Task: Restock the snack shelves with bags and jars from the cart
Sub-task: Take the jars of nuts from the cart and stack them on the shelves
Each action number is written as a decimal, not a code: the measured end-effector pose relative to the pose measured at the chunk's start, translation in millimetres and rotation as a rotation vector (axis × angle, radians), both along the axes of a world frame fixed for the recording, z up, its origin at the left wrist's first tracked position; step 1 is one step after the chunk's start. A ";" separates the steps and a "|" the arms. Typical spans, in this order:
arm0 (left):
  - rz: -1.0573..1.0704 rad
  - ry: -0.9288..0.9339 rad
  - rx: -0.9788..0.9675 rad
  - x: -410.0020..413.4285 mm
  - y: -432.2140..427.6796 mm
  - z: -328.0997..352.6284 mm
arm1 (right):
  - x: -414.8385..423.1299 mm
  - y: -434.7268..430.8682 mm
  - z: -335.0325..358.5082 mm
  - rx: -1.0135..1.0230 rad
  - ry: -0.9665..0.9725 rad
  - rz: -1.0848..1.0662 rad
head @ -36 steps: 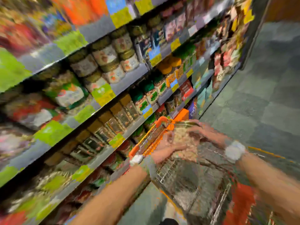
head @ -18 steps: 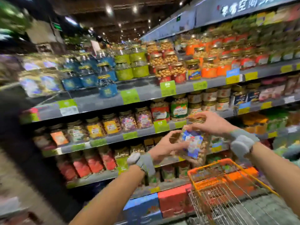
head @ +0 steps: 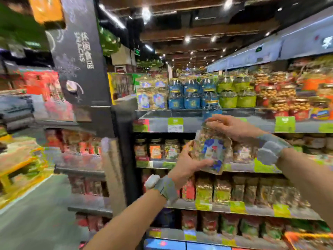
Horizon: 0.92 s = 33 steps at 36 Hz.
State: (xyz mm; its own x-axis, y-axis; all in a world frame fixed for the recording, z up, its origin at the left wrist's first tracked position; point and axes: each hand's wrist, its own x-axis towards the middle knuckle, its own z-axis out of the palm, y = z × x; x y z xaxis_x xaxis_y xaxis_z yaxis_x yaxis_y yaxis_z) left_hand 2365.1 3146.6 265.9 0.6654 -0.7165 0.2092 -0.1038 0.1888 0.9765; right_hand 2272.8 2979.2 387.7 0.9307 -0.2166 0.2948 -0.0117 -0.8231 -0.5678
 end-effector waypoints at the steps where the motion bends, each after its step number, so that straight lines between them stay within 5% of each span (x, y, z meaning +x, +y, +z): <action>1: 0.020 0.002 -0.017 9.0 11.4 2.5 | 10.1 9.2 3.3 -0.017 0.012 0.027; 20: 0.095 -0.129 -0.065 154.3 58.2 49.8 | 170.8 53.5 59.1 -0.227 -0.072 0.061; 33: 0.641 -0.822 0.440 270.4 18.1 82.4 | 301.4 11.9 97.1 -0.544 -0.326 0.071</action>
